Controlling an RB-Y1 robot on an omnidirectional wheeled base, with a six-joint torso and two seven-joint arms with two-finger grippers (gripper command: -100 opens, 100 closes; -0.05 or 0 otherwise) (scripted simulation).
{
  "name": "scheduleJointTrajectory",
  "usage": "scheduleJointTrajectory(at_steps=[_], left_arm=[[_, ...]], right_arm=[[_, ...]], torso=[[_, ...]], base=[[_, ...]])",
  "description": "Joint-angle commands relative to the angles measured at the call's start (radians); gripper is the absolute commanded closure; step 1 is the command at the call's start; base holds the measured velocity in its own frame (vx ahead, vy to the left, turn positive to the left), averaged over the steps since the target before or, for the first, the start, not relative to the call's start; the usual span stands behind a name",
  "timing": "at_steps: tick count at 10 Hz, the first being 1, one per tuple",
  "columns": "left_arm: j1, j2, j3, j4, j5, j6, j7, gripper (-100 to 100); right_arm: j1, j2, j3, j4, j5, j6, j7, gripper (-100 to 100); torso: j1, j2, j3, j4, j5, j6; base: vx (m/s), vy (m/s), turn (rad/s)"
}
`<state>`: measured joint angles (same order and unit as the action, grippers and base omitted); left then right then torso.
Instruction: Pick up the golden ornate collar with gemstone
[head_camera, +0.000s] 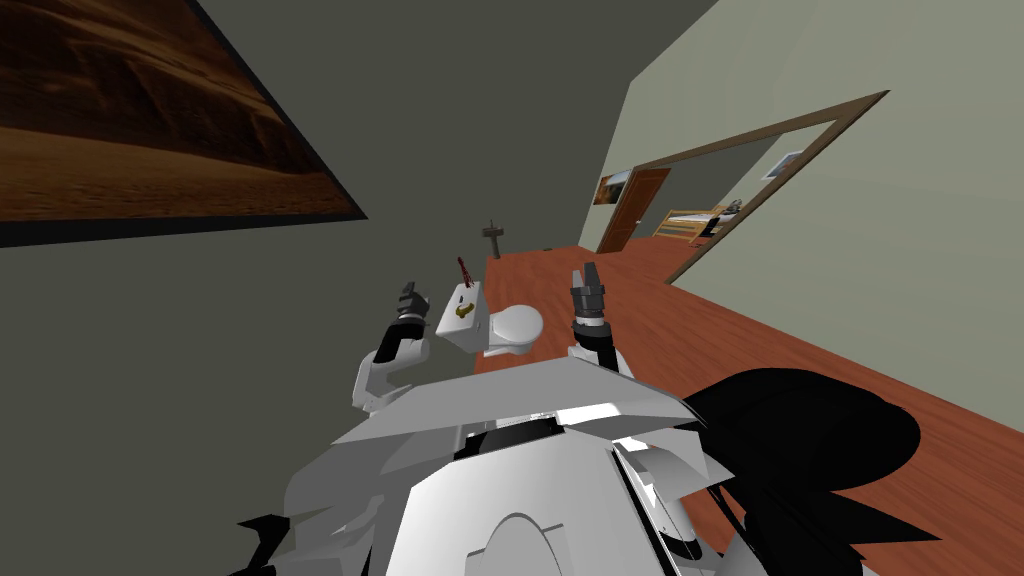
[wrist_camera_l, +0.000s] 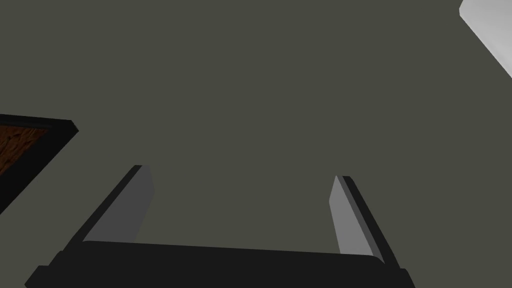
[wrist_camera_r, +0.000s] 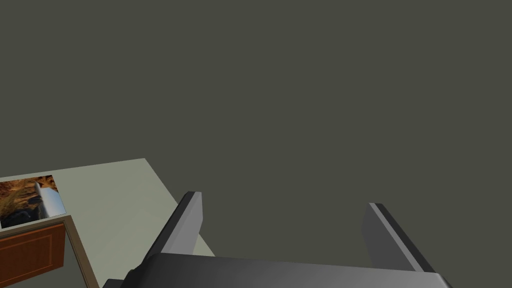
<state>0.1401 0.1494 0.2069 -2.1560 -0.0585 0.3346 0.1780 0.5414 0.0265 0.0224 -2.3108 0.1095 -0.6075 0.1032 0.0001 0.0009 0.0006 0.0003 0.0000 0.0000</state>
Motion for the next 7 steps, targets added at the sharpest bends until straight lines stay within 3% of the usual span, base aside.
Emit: scheduleJointTrajectory(at_steps=[1, 2, 5, 7], left_arm=[[-0.015, -0.003, 0.003, 0.009, -0.003, 0.05, 0.002, -100], [-0.015, -0.003, 0.003, 0.009, -0.003, 0.062, 0.002, -100], [-0.063, -0.003, 0.018, 0.047, 0.0, 0.161, 0.016, -100], [-0.063, -0.003, 0.018, 0.047, 0.0, 0.208, 0.016, -100]], right_arm=[[0.0, 0.0, 0.0, 0.0, 0.0, 0.0, 0.0, 0], [0.0, 0.0, 0.0, 0.0, 0.0, 0.0, 0.0, 0], [0.0, 0.0, 0.0, 0.0, 0.0, 0.0, 0.0, 0], [0.0, 0.0, 0.0, 0.0, 0.0, 0.0, 0.0, 0]], torso=[[0.0, 0.0, 0.0, 0.0, 0.0, 0.0], [0.0, 0.0, 0.0, 0.0, 0.0, 0.0], [0.0, 0.0, 0.0, 0.0, 0.0, 0.0], [0.0, 0.0, 0.0, 0.0, 0.0, 0.0]], base=[[-0.02, 0.003, 0.006], [-0.008, 0.003, -0.002], [-0.018, 0.003, 0.008], [-0.011, 0.002, 0.0]])
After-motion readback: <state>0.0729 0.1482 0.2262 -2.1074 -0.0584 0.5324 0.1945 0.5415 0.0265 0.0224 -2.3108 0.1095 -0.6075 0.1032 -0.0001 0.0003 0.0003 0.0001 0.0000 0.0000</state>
